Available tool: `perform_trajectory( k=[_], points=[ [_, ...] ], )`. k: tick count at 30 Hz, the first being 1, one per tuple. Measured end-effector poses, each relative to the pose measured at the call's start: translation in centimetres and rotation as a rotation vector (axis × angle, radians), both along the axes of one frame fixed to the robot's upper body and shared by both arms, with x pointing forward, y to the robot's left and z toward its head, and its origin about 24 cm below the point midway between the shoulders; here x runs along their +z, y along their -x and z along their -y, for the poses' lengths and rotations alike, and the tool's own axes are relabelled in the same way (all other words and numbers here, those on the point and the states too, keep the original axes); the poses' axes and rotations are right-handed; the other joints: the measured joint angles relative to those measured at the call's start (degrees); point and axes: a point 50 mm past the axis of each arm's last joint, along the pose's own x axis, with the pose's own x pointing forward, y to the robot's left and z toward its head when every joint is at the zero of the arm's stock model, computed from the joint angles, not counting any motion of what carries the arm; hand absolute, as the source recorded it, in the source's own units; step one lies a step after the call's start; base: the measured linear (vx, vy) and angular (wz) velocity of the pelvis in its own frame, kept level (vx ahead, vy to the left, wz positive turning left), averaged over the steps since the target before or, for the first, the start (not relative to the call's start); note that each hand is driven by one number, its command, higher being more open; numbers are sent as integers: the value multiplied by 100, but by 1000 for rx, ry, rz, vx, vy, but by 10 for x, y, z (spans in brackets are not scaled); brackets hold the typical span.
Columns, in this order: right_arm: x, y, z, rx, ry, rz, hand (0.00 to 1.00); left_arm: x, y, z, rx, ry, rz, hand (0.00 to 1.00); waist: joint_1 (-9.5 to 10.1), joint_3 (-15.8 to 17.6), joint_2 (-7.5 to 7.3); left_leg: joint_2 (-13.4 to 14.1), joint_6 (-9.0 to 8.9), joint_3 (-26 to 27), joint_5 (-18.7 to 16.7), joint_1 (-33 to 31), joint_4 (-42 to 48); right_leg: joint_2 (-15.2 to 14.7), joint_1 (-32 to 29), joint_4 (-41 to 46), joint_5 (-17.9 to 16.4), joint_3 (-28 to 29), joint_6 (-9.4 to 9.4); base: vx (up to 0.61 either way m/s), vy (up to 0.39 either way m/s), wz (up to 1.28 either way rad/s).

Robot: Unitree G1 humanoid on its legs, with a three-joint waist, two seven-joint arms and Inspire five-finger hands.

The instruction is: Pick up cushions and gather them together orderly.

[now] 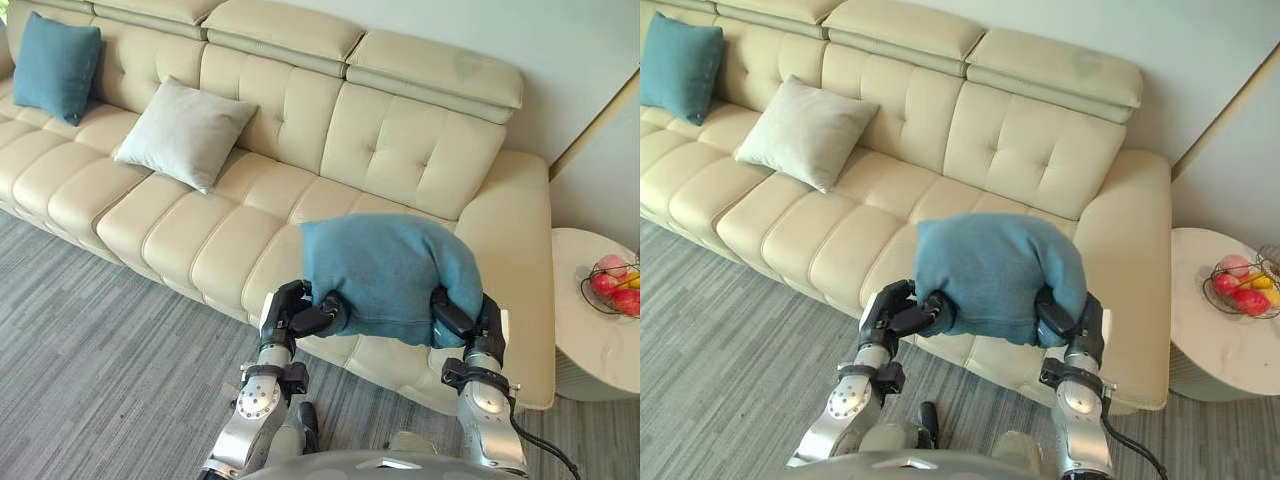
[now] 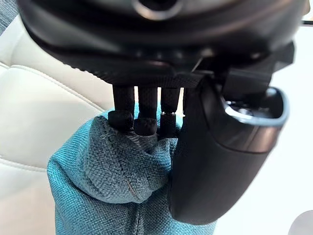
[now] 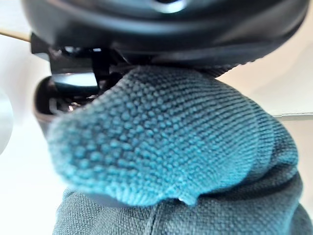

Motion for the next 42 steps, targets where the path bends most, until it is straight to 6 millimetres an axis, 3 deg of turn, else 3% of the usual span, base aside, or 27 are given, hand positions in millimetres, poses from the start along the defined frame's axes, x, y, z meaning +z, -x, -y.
perform_trajectory(
  k=[2,4,5,6,8,9,10,11,12,14,15,17,18,19,21,24,30,36,42],
  points=[
    [3,-1,3,10,18,7,0,0,0,3,-28,8,3,0,-144,1,-15,-158,3,-146,-4,247,-187,161,-214,-456,156,22,-29,261,-13,45],
    [5,3,9,10,41,10,0,0,2,6,-51,15,2,0,-244,3,-41,-322,46,-360,-268,360,45,153,-226,-831,722,39,-328,367,-62,63],
    [6,9,11,4,48,7,0,0,3,11,-54,30,-1,0,-235,-22,34,-267,-63,-488,-606,335,482,177,-10,-886,1024,-59,-436,384,-90,51],
    [6,11,11,3,50,7,0,0,3,11,-52,34,-2,0,-218,-47,75,-202,-184,-489,-689,305,628,215,65,-933,1024,-115,-441,410,-110,46],
    [17,16,8,2,45,40,0,0,3,14,-34,57,-3,0,-175,-42,145,130,-612,-254,-1001,-12,1943,403,637,-1353,1021,-298,-455,377,-121,32],
    [20,16,8,3,49,50,0,0,4,14,-30,63,-4,0,-162,-34,165,210,-639,-179,-1029,-87,2281,451,748,-1426,1021,-300,-455,335,-98,18],
    [29,17,7,8,57,84,0,0,6,14,-17,79,-8,0,-114,-21,199,534,-631,145,-1075,-431,3435,574,1134,-1678,1003,-250,-482,325,-37,-10],
    [34,16,6,15,61,107,0,1,8,14,-6,90,-6,0,-58,-23,197,795,-554,382,-1220,-577,3941,637,1307,-1776,961,-115,-543,386,21,-37],
    [41,13,6,17,66,140,0,4,8,15,-3,101,3,0,35,-23,196,1040,-485,443,-1399,-739,4176,677,1429,-1870,949,84,-559,300,70,-72],
    [52,3,3,29,67,197,0,9,6,15,10,120,24,0,200,-23,192,1359,-567,200,-1569,-964,3824,633,1458,-1843,949,474,-559,249,183,-86],
    [53,1,2,29,65,205,0,10,5,16,11,123,29,0,222,-24,192,1390,-606,47,-1586,-977,3607,607,1468,-1824,949,573,-558,199,224,-78],
    [54,-1,1,22,59,215,0,11,5,16,12,126,36,0,256,-28,199,1421,-809,-570,-1408,-903,2581,497,1528,-1735,908,843,-487,149,252,-69],
    [54,0,1,22,62,213,0,11,6,16,13,128,35,0,269,-60,268,1512,-857,-807,-711,-677,1783,478,1524,-1573,740,980,-200,230,417,-78],
    [50,0,1,19,54,198,0,10,6,14,14,118,30,0,267,-124,171,1459,-1266,-836,-568,-603,1805,346,1550,-1481,456,1190,111,222,400,-77],
    [41,6,-6,-5,7,165,0,8,8,11,16,103,23,0,216,-214,-14,1244,-1073,-601,-699,-511,1905,76,1528,-1476,466,1314,156,171,358,-48],
    [39,7,-9,-7,-6,157,0,7,10,9,17,96,16,0,218,-224,-41,1159,-978,-342,-769,-369,1875,-49,1519,-1499,536,1513,221,45,168,-34],
    [31,10,-11,-11,-23,124,0,4,13,8,20,92,1,0,220,-259,-108,1188,-1014,228,-773,-211,1507,-47,1290,-1832,675,2060,279,-27,44,-54],
    [28,9,-11,-5,-8,109,0,5,11,9,21,78,11,0,109,-279,-130,1333,-1025,798,-746,-463,1390,66,713,-2135,1092,2675,318,7,11,-60],
    [35,-2,-14,23,52,134,0,19,-7,10,41,40,83,0,67,-283,-110,1315,-950,1075,-664,-747,1216,52,218,-2273,1474,2817,382,2,54,-26]
  ],
)
